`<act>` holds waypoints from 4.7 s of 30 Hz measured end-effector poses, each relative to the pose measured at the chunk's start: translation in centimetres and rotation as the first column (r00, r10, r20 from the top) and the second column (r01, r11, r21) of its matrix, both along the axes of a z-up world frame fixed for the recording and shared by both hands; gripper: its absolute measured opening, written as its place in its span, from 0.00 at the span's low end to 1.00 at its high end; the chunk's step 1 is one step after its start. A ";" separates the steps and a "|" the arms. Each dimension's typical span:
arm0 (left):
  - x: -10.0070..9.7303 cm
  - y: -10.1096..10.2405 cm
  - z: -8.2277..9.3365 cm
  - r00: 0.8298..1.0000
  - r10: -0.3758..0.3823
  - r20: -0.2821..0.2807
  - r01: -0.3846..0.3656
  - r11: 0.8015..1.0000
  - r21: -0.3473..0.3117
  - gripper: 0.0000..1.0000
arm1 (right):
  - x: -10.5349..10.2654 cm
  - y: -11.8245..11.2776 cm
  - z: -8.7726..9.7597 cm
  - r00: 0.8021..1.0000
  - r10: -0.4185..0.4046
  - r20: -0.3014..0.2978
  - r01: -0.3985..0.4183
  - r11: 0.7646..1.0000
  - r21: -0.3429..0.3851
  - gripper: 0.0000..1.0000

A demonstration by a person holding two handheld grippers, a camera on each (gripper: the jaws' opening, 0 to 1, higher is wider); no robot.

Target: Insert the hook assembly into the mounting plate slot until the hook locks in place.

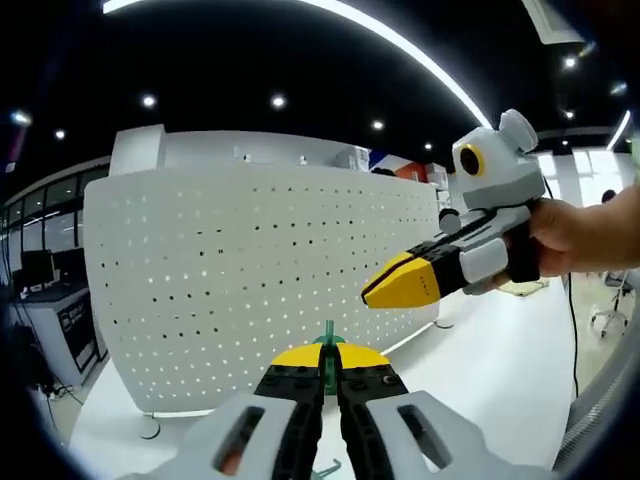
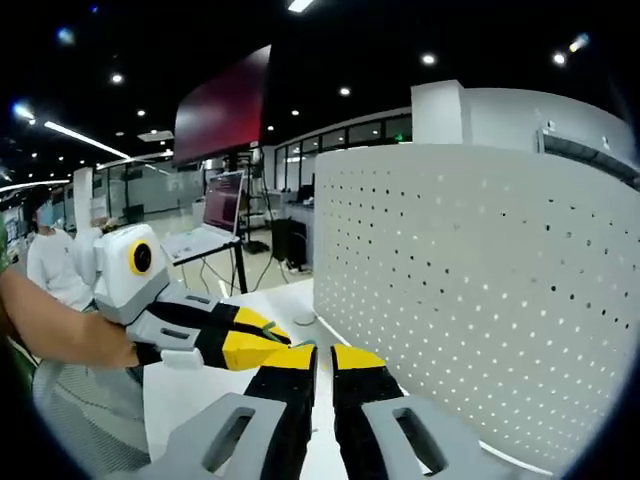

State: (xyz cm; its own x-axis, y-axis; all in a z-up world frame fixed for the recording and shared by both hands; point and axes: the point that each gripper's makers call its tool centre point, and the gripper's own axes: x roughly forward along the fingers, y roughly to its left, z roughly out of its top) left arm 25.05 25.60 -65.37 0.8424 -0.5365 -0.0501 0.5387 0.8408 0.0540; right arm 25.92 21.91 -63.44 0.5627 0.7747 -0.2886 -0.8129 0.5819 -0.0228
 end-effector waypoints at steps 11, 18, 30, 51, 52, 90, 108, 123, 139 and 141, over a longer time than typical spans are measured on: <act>-0.5 -0.2 1.2 1.000 -0.005 0.007 0.006 0.998 -0.068 0.04 | -0.3 0.8 -1.4 0.992 -0.005 -0.130 0.017 0.996 0.088 0.06; -0.8 -0.3 2.0 1.000 0.000 0.028 0.003 0.996 -0.084 0.04 | -0.2 1.0 -1.2 0.980 -0.005 -0.199 0.039 0.985 0.165 0.05; -1.1 -0.9 2.4 0.999 -0.010 0.043 0.014 0.997 -0.082 0.04 | -0.7 1.3 -0.9 0.944 0.031 -0.329 0.076 0.949 0.306 0.05; -1.1 -1.1 1.9 0.999 -0.035 -0.016 0.033 0.997 -0.076 0.13 | -0.8 1.3 0.5 0.987 0.031 -0.159 0.008 0.971 0.239 0.00; -1.2 -1.0 1.9 0.999 -0.035 -0.019 0.033 0.996 -0.084 0.12 | -0.8 1.2 0.6 0.991 0.034 -0.131 -0.005 0.976 0.217 0.00; -1.2 -0.8 2.5 1.000 -0.015 -0.013 0.013 0.996 -0.091 0.04 | -1.6 2.2 1.3 0.997 0.055 -0.049 -0.047 0.988 0.150 0.00; -1.2 -0.5 2.8 1.000 0.000 0.003 0.000 0.996 -0.089 0.04 | -1.5 2.3 1.1 0.997 0.048 -0.062 -0.039 0.989 0.146 0.00; -1.0 -0.6 3.0 1.000 -0.001 0.014 0.003 0.996 -0.089 0.04 | -1.3 2.3 1.3 0.998 0.045 -0.043 -0.038 0.989 0.145 0.00; -1.0 -0.5 2.7 1.000 0.000 0.011 0.001 0.996 -0.090 0.04 | -1.5 2.5 1.4 0.998 0.053 0.020 -0.055 0.995 0.084 0.00; -1.1 -0.5 2.7 1.000 0.002 0.009 -0.001 0.996 -0.092 0.04 | -1.5 2.5 1.3 0.998 0.055 0.022 -0.056 0.995 0.079 0.00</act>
